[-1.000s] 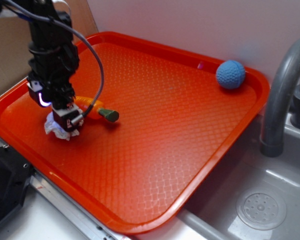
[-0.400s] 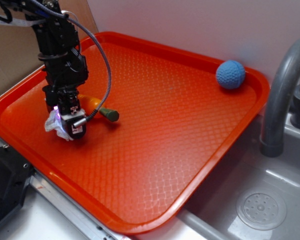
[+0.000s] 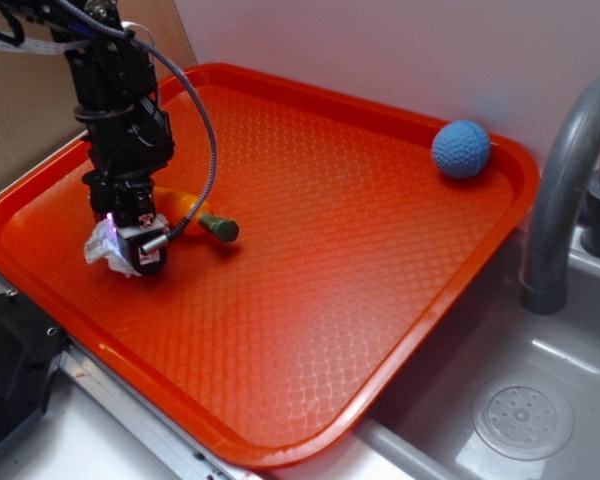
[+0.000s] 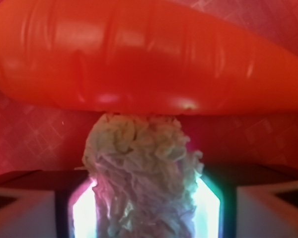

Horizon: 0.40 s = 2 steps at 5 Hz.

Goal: Grab the white paper.

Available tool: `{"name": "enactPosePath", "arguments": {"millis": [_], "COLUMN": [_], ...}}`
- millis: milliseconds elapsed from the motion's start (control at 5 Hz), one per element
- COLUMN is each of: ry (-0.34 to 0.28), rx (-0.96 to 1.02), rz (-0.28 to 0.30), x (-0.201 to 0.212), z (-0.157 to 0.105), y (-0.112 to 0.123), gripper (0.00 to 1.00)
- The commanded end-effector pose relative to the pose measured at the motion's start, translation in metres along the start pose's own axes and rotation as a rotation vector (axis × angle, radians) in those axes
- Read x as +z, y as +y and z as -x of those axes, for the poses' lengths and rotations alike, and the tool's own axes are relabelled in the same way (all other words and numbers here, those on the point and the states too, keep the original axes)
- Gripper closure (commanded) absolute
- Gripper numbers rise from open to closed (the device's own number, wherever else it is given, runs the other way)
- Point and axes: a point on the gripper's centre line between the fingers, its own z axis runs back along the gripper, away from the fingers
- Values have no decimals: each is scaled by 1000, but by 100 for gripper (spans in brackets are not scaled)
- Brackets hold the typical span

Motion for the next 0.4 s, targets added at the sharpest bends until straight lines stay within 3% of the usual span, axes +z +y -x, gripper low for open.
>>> {"name": "enactPosePath", "arguments": {"millis": [0, 200], "ry": [-129, -172], "rx": [-69, 13], "rz": [-105, -175], "x": [54, 102], "z": [7, 15], "y": [-19, -29], "gripper": [100, 100]}}
